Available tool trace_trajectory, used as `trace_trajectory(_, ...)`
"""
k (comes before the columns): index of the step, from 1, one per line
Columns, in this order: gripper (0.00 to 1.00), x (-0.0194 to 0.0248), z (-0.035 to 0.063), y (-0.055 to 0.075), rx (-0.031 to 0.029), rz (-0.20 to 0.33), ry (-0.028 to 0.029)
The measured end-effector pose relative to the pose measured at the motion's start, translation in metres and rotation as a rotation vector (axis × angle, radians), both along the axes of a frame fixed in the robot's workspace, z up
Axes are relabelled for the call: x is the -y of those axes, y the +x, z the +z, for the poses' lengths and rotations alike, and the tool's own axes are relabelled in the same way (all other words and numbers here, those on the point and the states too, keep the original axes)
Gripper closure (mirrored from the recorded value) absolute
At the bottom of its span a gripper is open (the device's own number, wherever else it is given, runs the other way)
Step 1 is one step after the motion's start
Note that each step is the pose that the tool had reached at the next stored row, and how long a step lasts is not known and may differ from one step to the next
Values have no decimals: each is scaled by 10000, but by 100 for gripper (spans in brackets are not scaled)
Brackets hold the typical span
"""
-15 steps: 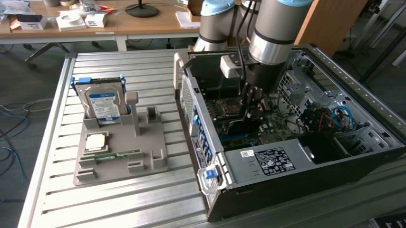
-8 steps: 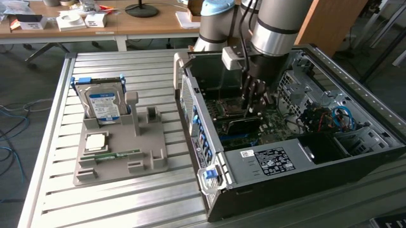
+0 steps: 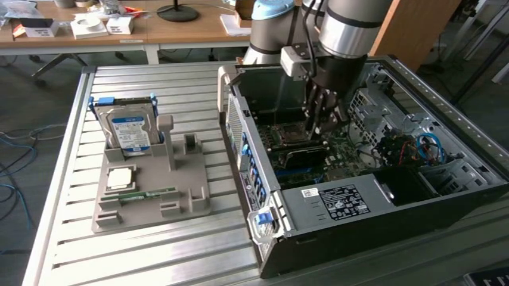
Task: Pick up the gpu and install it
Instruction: 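Insert the gpu into the slot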
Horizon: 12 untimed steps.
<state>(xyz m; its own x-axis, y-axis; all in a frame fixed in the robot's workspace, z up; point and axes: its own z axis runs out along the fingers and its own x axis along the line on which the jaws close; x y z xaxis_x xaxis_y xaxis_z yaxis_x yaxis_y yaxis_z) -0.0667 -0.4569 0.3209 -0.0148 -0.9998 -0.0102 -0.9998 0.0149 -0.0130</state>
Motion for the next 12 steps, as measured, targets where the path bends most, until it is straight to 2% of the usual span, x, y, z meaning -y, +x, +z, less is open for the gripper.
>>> trace_trajectory(12,67,0,229,0,0,0,0)
